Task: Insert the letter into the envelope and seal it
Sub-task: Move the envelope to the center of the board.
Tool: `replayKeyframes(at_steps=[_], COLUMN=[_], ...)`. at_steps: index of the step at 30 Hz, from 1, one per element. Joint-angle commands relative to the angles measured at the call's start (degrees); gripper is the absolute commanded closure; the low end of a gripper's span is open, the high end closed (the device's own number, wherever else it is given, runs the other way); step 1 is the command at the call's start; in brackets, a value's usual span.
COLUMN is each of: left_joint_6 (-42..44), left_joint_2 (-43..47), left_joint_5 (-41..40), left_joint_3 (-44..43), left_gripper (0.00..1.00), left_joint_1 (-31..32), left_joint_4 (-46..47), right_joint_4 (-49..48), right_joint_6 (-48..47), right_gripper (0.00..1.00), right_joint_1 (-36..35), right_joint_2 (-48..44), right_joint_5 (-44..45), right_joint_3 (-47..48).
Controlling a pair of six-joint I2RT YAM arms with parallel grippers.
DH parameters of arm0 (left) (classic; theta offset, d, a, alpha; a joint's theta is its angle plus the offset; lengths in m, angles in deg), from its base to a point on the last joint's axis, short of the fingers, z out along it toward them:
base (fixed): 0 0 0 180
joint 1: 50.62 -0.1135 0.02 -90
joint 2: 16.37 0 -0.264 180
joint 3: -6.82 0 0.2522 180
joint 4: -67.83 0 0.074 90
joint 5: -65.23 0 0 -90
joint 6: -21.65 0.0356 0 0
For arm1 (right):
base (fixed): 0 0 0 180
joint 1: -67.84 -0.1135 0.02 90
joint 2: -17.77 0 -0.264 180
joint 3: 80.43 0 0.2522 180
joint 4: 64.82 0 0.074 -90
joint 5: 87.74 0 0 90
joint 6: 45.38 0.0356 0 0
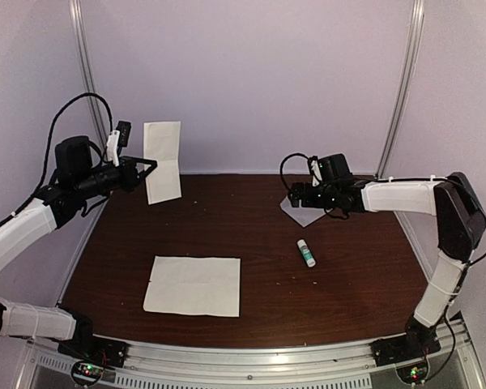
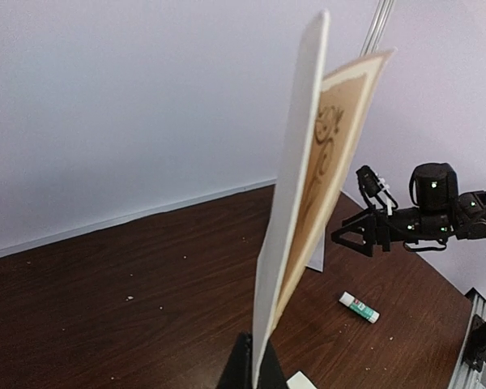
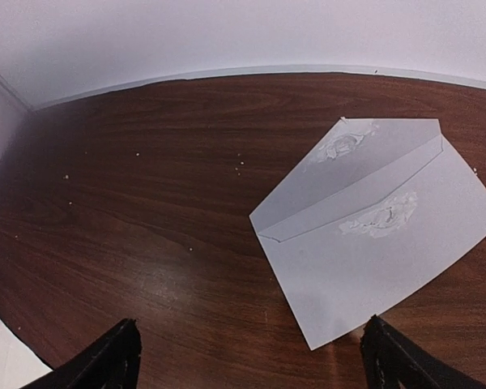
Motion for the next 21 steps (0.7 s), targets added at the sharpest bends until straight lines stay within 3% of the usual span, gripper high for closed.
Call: replayKeyframes(at_steps=[1, 10, 21], left_joint_6=[0.4, 0.2, -0.1], left_joint_2=[0.3, 0.5, 0.8], left_joint_5=[-0.3, 1.2, 2.3], left_joint_3=[0.3, 0.4, 0.5], left_gripper=[1.0, 1.0, 1.0], left_joint_1=[-0.3, -0.3, -0.3], left_joint_4=[1.3, 1.6, 2.0], right_joint_4=[0.0, 1.1, 2.0], right_joint_6=[-2.2, -4.6, -4.9], right_gripper=[0.04, 0.04, 0.04], right_joint_1=[1.6, 2.9, 3.7], right_joint_2=[5.2, 14.7, 19.3], right_joint_5=[-3.7, -8.5, -12.9], right_joint_3=[4.9, 11.6, 13.6])
